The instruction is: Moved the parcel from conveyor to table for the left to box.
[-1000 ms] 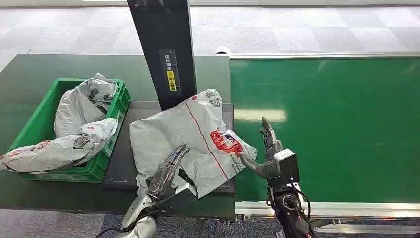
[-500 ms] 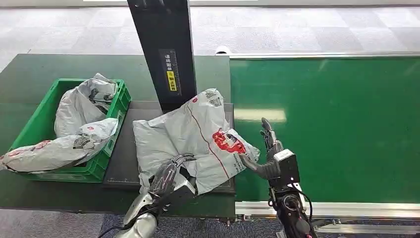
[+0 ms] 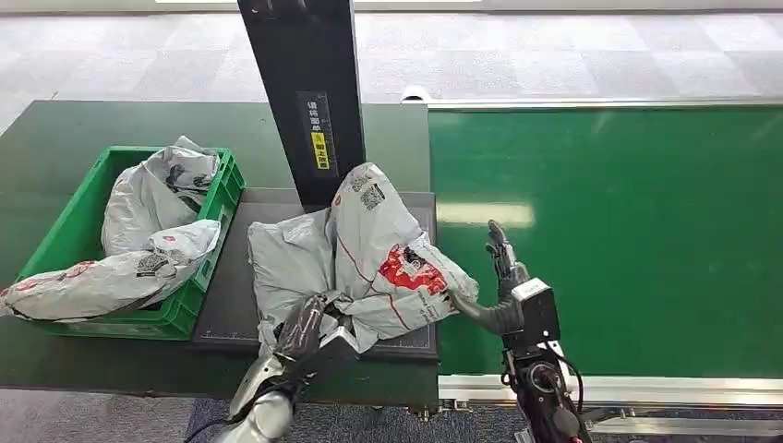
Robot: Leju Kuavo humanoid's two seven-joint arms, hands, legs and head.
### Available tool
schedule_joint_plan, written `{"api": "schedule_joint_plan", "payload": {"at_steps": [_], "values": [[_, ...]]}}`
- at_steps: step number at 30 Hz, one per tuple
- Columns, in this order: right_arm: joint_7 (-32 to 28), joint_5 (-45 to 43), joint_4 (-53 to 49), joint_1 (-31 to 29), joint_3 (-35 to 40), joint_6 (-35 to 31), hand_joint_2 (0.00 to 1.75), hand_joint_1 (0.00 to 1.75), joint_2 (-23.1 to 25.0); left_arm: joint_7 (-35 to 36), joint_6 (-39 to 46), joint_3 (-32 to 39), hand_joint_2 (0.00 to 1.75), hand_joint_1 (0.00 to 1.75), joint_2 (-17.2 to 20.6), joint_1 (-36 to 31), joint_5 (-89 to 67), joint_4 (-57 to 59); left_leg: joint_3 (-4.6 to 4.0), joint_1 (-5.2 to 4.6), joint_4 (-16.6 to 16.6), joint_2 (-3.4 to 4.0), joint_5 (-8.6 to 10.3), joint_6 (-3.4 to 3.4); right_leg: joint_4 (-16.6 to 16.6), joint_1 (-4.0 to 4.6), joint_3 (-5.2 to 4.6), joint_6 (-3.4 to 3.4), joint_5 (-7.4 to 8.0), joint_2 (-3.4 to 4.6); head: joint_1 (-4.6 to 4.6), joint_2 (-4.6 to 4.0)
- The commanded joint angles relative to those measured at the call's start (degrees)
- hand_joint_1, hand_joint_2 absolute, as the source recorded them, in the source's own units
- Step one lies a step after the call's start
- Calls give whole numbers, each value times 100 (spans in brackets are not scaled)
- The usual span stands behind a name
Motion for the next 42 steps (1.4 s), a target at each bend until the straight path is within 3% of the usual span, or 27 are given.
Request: {"api": "schedule_joint_plan", "payload": {"at_steps": [1,20,25,31,32,35,42], "values": [[22,-34,34,-71,-181,-4,175,0,-14,32,-65,54,175,175,31,-119,7,323,4,-1,-4,-1,0,1,-3,0,4,-2,0,0,0,-2],[18,-29,20,-46,-189,-12,175,0,-5,-103,17,90,175,175,32,-93,129,289,6,-1,-4,-1,0,2,-4,0,6,-3,0,0,2,-2],[28,-31,-106,57,-238,-25,175,0,40,-1213,749,381,175,175,-77,25,1013,-258,3,2,-3,-2,-1,2,-5,3,4,-3,0,0,2,0],[11,-134,137,-77,-150,-42,175,0,51,-1884,2260,-79,175,175,177,28,1615,-957,-4,3,1,1,-1,1,-2,3,-4,-3,1,2,2,0],[-3,-169,146,-39,-123,-56,175,0,62,-1884,2387,538,175,175,-79,378,1007,-1985,-3,2,0,2,-1,1,-2,3,-2,-3,1,3,0,-2],[-43,-199,164,0,-7,-92,175,0,74,-1884,2387,1059,175,175,-236,557,68,-2708,-8,5,5,15,-6,1,1,6,-9,-3,2,16,2,-2],[-41,-253,155,-66,131,-132,175,0,29,-1884,2387,2219,175,175,-287,-19,-1389,-4067,-19,7,10,13,-3,-2,7,8,-20,-6,3,13,0,0]]}}
